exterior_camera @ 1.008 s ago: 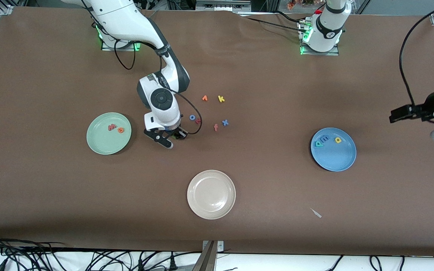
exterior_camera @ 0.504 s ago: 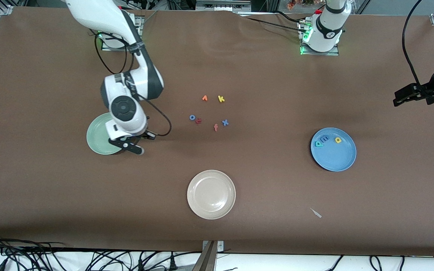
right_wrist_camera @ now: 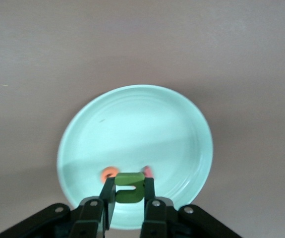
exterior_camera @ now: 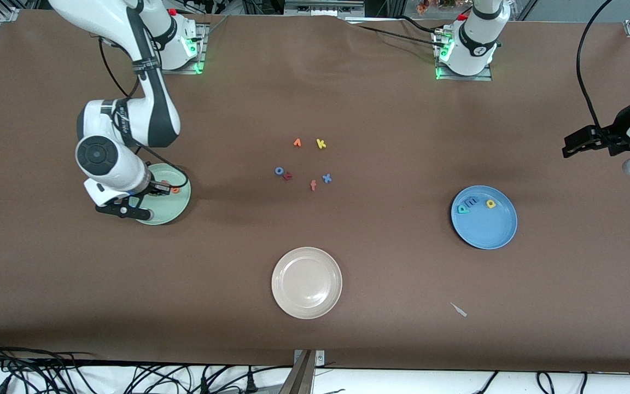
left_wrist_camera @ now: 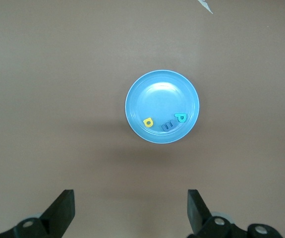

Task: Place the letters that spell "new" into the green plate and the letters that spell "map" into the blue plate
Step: 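Drop the green u on the green plate while the left gripper withdraws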

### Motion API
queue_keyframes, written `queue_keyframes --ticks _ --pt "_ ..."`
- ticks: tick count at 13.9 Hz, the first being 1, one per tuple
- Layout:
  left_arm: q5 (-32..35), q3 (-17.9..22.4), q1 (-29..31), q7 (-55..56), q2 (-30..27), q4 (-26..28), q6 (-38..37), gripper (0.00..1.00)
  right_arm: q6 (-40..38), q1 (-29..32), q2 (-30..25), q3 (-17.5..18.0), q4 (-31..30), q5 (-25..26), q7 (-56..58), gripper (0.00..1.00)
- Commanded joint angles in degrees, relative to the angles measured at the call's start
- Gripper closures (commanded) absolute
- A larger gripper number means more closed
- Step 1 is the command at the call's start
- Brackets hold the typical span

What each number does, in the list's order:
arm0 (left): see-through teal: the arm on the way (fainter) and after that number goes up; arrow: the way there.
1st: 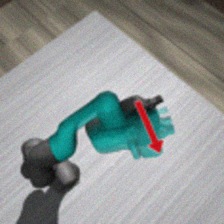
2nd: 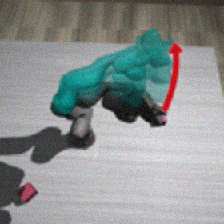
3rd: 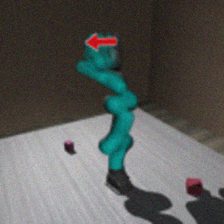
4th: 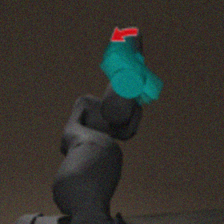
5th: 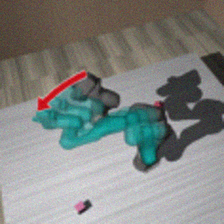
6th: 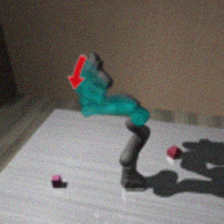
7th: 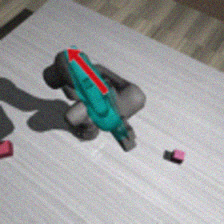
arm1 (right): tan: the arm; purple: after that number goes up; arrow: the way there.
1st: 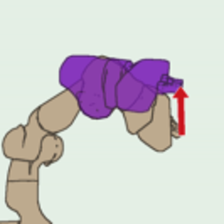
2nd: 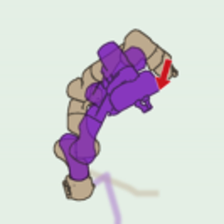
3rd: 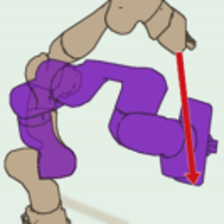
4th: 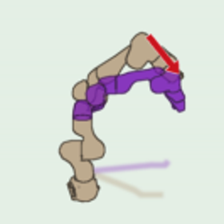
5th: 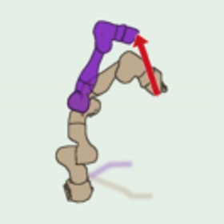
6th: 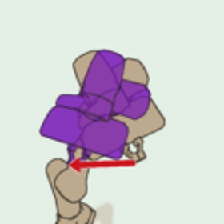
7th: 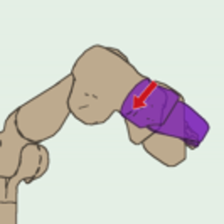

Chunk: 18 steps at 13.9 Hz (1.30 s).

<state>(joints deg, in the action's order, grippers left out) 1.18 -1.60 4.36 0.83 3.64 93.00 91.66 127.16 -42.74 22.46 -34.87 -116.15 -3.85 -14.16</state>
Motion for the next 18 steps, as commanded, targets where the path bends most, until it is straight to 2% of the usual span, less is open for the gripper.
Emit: queue_keyframes --ticks 1,3,10,11,12,13,14,15,18 --pt "-2.0 0.5 0.0 -1.2 0.0 -0.3 0.4 0.0 8.1 -0.6 -2.8 -0.1 -7.8 -0.5 1.6 0.84" --pt "-2.0 0.4 -0.1 -1.1 0.2 -0.1 0.4 0.0 12.0 -0.6 -2.8 0.0 -10.1 -0.5 1.6 0.84" --pt "-2.0 0.2 -0.3 -1.1 1.0 -0.5 0.5 0.0 14.7 2.0 -1.9 0.0 -10.3 -0.6 5.5 0.81" --pt "-2.0 0.2 -0.5 -1.1 1.0 -0.5 0.5 0.0 15.0 2.2 -1.5 0.0 -10.3 -0.6 5.5 0.74" --pt "-2.0 0.2 -0.5 -1.1 1.0 -0.5 0.5 0.0 15.2 2.3 -1.5 0.0 -10.3 -0.6 5.5 0.62" --pt "-2.0 0.2 -0.6 -1.1 1.0 -0.5 0.5 0.0 15.2 2.3 -1.5 0.0 -10.2 -0.7 5.5 0.44" --pt "-2.0 0.2 -0.6 -1.1 1.0 -0.5 0.5 0.0 15.2 2.4 -1.5 0.0 -10.1 -1.2 5.4 0.18" --pt "-2.0 0.2 -0.6 -1.1 1.1 -0.4 0.5 0.0 15.1 2.4 -1.5 0.0 -10.1 -2.6 5.5 0.01" --pt "-2.0 0.1 -0.8 -1.1 1.5 -0.5 0.5 0.0 14.5 2.3 -2.0 0.1 -9.6 -3.1 5.2 0.01"
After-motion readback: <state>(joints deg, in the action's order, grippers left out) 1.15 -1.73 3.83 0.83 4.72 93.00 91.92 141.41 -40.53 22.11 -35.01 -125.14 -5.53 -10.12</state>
